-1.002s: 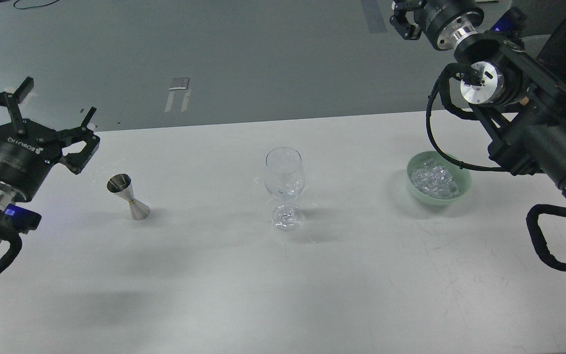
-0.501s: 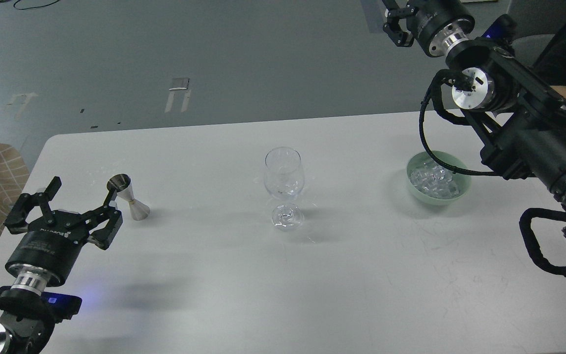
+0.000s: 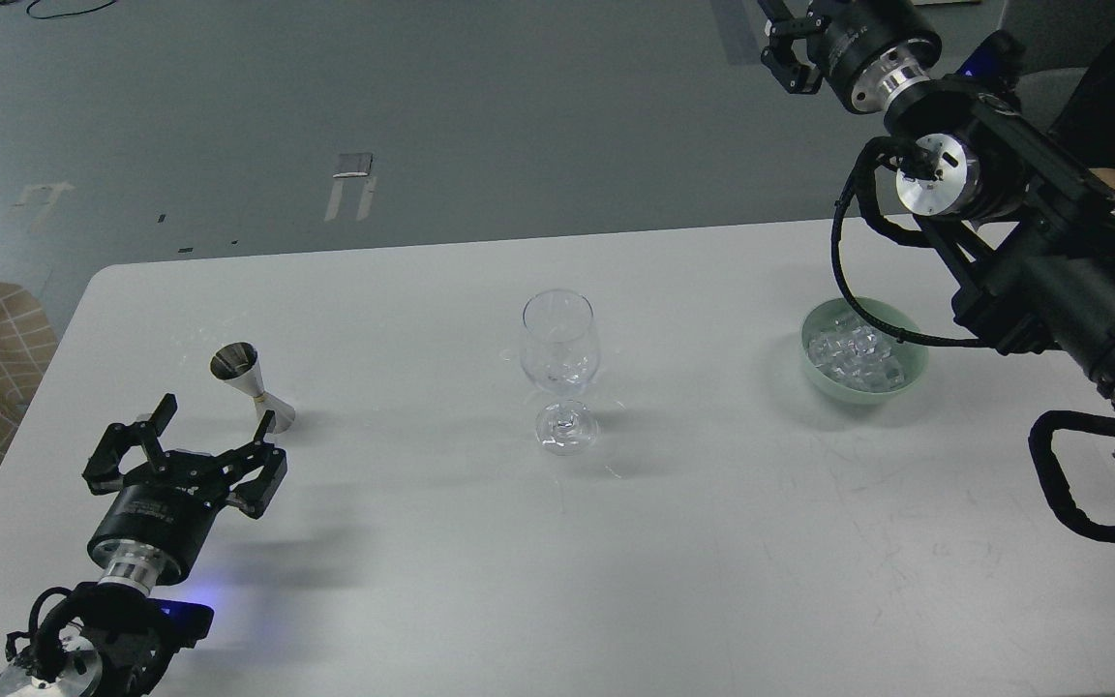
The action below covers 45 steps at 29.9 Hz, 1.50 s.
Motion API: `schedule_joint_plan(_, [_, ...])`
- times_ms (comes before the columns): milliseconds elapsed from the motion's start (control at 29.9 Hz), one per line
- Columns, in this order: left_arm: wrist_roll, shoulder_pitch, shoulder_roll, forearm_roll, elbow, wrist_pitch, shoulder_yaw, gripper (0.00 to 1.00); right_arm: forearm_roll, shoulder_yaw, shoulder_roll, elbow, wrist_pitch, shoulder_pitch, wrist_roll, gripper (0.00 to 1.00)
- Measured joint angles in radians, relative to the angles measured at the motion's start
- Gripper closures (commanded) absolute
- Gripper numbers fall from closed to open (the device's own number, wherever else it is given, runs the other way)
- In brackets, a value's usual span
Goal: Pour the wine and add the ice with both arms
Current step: 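Lower the left gripper down to the metal jigger, then close the left gripper around the metal jigger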
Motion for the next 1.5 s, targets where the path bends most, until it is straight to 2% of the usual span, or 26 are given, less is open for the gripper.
schedule_joint_plan(301, [-0.019, -0.049, -0.035, 0.046, 0.079, -0.004, -0.006, 0.02, 0.0, 0.0, 0.0, 0.0, -0.007, 0.001, -0.001, 0.0])
schedule_joint_plan(735, [-0.048, -0.228, -0.057, 0.116, 0.28, -0.009, -0.01, 0.02, 0.0, 0.0, -0.001, -0.002, -0.015, 0.0, -0.001, 0.0])
schedule_joint_plan(902, [-0.055, -0.241, -0.057, 0.119, 0.31, -0.009, -0.01, 0.05, 0.0, 0.0, -0.001, -0.002, -0.019, 0.0, -0.001, 0.0])
schedule_joint_plan(1170, [-0.148, -0.257, -0.057, 0.129, 0.349, -0.007, -0.007, 0.08, 0.0, 0.0, 0.0, -0.002, -0.022, 0.0, -0.002, 0.0])
schedule_joint_plan(1270, [-0.152, -0.268, -0.057, 0.129, 0.36, -0.007, -0.007, 0.11, 0.0, 0.0, 0.0, -0.003, -0.022, 0.0, -0.002, 0.0])
schedule_joint_plan(1504, [-0.142, -0.275, -0.057, 0.131, 0.364, -0.007, -0.005, 0.11, 0.0, 0.0, 0.0, -0.003, -0.022, 0.001, -0.003, 0.0])
